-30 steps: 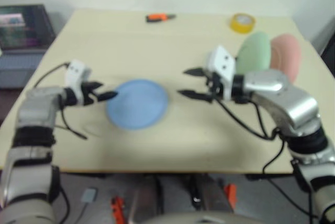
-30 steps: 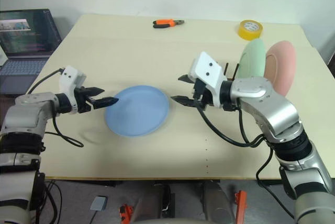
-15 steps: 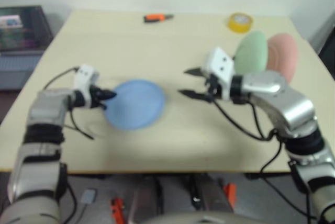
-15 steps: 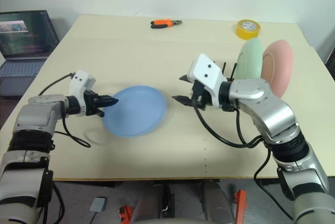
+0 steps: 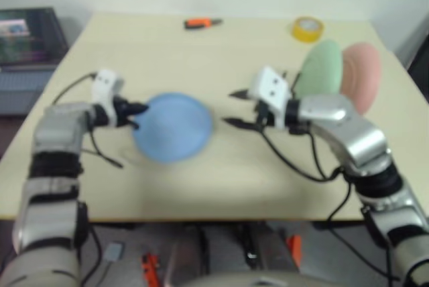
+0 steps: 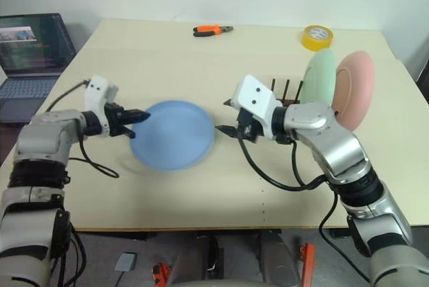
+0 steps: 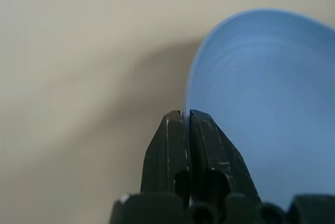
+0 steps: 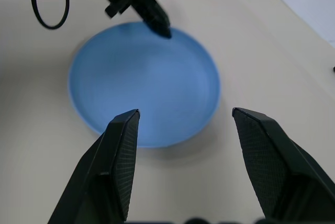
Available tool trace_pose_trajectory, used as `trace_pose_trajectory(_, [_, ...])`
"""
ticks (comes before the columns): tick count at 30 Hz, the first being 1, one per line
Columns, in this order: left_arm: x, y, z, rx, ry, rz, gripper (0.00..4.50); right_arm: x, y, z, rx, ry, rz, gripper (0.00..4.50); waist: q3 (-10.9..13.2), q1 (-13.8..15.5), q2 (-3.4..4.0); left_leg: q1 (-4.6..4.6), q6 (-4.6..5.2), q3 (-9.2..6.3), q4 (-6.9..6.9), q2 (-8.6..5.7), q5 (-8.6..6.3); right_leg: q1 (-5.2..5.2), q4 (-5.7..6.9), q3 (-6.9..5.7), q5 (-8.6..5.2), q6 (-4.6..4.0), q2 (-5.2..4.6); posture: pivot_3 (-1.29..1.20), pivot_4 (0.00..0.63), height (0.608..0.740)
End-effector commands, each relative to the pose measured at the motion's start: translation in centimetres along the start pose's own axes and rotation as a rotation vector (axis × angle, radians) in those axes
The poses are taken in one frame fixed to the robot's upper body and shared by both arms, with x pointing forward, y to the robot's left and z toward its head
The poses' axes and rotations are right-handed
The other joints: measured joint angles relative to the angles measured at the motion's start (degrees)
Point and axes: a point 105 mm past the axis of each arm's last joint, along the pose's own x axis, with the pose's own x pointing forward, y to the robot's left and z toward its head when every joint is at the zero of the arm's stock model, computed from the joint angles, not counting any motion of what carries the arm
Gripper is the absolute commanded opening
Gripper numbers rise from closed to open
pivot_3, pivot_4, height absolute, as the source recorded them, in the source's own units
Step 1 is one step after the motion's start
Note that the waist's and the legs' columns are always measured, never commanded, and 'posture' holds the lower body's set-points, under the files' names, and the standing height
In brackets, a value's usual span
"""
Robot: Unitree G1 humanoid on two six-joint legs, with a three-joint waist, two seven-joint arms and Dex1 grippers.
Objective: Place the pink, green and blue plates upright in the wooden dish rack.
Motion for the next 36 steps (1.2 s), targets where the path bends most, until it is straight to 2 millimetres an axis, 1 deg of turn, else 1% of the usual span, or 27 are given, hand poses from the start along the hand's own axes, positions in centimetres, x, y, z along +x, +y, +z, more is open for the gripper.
trace_pose_trajectory(1, [-1.8,0.8,8.0,0.056,-0.232,0.111,0.06,1.6,-0.4,1.5,-0.119,-0.034,-0.025,3.06,0.0,0.0,-0.01,-0.03,0.00,-0.03,0.04,0.00,0.00,0.00,0.00,-0.03,-0.06,0.16,0.02,0.00,0.150,0.740])
trace_pose_trajectory(2, [-1.9,0.6,9.2,0.065,-0.261,0.124,0.06,2.2,-0.5,1.7,-0.134,-0.039,-0.027,3.06,0.0,0.0,-0.01,-0.03,0.00,-0.04,0.07,-0.01,0.00,0.00,0.02,-0.04,-0.07,0.19,0.02,0.00,0.150,0.740])
trace_pose_trajectory(4, [-1.8,0.1,10.9,0.079,-0.293,0.141,0.06,3.3,-0.3,2.1,-0.173,-0.053,-0.030,3.06,0.0,0.0,-0.01,-0.05,0.00,-0.02,0.10,-0.06,0.00,0.01,0.01,0.00,-0.04,0.23,0.01,0.00,0.150,0.740])
trace_pose_trajectory(6, [-1.5,-0.8,12.8,0.101,-0.321,0.160,0.06,4.9,0.0,2.7,-0.222,-0.064,-0.041,3.06,0.0,0.0,-0.01,-0.04,-0.01,0.03,0.10,-0.10,0.00,0.04,-0.01,0.07,0.03,0.20,-0.05,0.00,0.150,0.740])
trace_pose_trajectory(8, [-1.2,-1.4,13.6,0.109,-0.326,0.178,0.06,5.9,-0.1,3.0,-0.259,-0.070,-0.068,3.06,0.0,-0.1,-0.01,-0.05,-0.01,0.08,0.12,-0.11,0.00,0.03,-0.02,0.11,0.11,0.17,-0.06,0.00,0.150,0.740])
trace_pose_trajectory(11, [-0.3,-3.0,13.2,0.199,-0.275,0.198,0.06,7.7,-0.7,3.9,-0.357,-0.083,-0.147,3.06,0.0,-0.3,0.00,-0.06,-0.02,0.10,0.15,-0.12,0.00,0.01,0.00,0.15,0.17,0.10,-0.05,0.00,0.150,0.740])
trace_pose_trajectory(12, [-0.1,-3.5,13.0,0.197,-0.267,0.190,0.06,8.0,-0.5,4.3,-0.359,-0.097,-0.146,3.06,0.0,-0.2,0.00,-0.08,-0.02,0.12,0.15,-0.12,0.01,-0.07,0.04,0.19,0.18,0.10,-0.05,0.00,0.150,0.740])
trace_pose_trajectory(14, [0.0,-4.0,12.9,0.171,-0.268,0.175,0.06,8.3,-0.1,4.3,-0.354,-0.107,-0.132,3.06,0.0,-0.2,-0.01,-0.09,-0.03,0.14,0.15,-0.10,0.01,-0.14,0.15,0.23,0.18,0.10,-0.05,0.00,0.150,0.740])
trace_pose_trajectory(19, [0.3,-4.7,12.6,0.149,-0.268,0.157,0.06,8.8,0.8,3.3,-0.359,-0.081,-0.097,3.06,0.0,-0.2,-0.01,-0.12,-0.04,0.11,0.35,-0.12,0.01,-0.28,0.60,0.22,0.16,0.07,-0.05,0.00,0.150,0.740])
trace_pose_trajectory(22, [0.3,-4.7,12.5,0.145,-0.264,0.157,0.06,9.0,1.1,3.3,-0.341,-0.084,-0.083,3.06,0.0,-0.3,0.00,-0.11,-0.04,0.10,0.53,-0.12,0.02,-0.28,0.74,0.23,0.16,0.07,-0.02,0.00,0.150,0.740])
trace_pose_trajectory(25, [0.3,-5.2,13.2,0.139,-0.281,0.145,0.06,9.2,1.6,2.4,-0.339,-0.051,-0.061,3.06,0.0,-0.3,0.00,-0.11,-0.12,0.07,0.60,-0.12,0.08,-0.27,0.76,0.23,0.16,0.07,0.02,0.00,0.150,0.740])
trace_pose_trajectory(28, [0.2,-5.8,13.5,0.132,-0.290,0.130,0.06,9.4,1.6,1.8,-0.331,-0.032,-0.065,3.06,0.0,-0.2,-0.01,-0.11,-0.17,0.04,0.63,-0.13,0.12,-0.25,0.78,0.22,0.16,0.08,0.01,0.00,0.150,0.740])
trace_pose_trajectory(35, [0.0,-6.6,13.3,0.118,-0.282,0.107,0.06,9.8,1.6,0.5,-0.333,0.010,-0.076,3.06,0.0,-0.2,0.00,-0.11,-0.19,0.05,0.58,-0.12,0.12,-0.27,0.75,0.25,0.16,0.07,0.01,0.00,0.150,0.740])
trace_pose_trajectory(36, [0.0,-6.6,13.3,0.118,-0.281,0.108,0.02,9.8,1.6,0.4,-0.334,0.013,-0.076,2.87,0.0,-0.2,0.00,-0.11,-0.19,0.05,0.58,-0.12,0.12,-0.27,0.76,0.25,0.16,0.06,0.01,0.00,0.150,0.740])
